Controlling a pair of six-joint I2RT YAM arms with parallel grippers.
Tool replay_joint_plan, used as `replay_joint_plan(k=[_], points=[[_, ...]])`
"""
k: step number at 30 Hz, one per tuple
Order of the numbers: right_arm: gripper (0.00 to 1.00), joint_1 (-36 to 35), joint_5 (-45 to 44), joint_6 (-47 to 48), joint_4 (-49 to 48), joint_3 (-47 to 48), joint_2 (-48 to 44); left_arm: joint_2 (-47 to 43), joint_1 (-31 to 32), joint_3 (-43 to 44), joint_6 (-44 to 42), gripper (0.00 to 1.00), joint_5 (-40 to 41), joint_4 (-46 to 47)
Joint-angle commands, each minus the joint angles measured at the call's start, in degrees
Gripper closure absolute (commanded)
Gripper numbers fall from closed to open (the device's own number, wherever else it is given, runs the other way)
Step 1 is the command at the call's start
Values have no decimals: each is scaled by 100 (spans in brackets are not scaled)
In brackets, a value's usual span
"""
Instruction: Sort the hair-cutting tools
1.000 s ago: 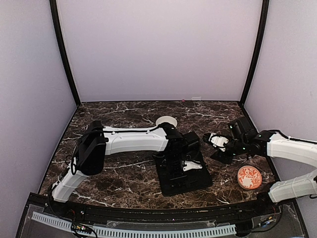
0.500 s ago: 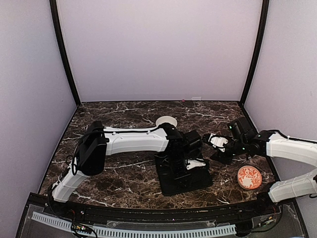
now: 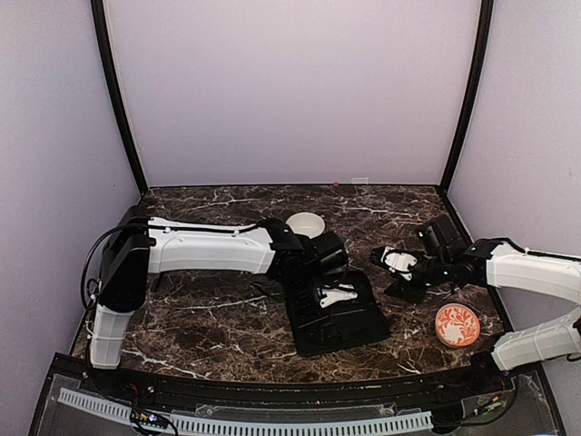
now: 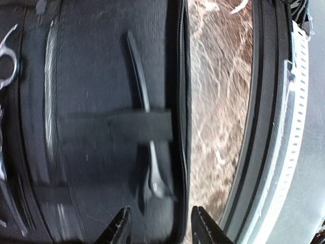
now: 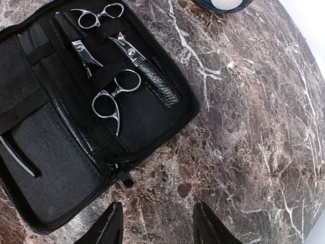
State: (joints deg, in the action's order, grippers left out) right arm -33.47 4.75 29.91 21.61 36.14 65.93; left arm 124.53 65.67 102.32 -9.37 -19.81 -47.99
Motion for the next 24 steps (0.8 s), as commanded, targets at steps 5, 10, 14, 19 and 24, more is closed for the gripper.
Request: replay_joint_plan(k=[5, 10, 14, 19, 24], points=[[53, 12, 156, 24, 72, 103, 91, -658, -106, -680, 211, 63, 175, 286], [53, 12, 160, 30, 103, 119, 121, -543, -118, -697, 259, 80, -51, 598], [53, 16, 156, 29, 116, 115, 126, -340, -119, -606, 271, 80, 38, 645], [53, 8, 166, 27, 122, 121, 176, -185, -116, -543, 269, 82, 22, 709], [53, 16, 179, 39, 139, 131, 248, -91, -120, -458, 275, 83, -84, 794]])
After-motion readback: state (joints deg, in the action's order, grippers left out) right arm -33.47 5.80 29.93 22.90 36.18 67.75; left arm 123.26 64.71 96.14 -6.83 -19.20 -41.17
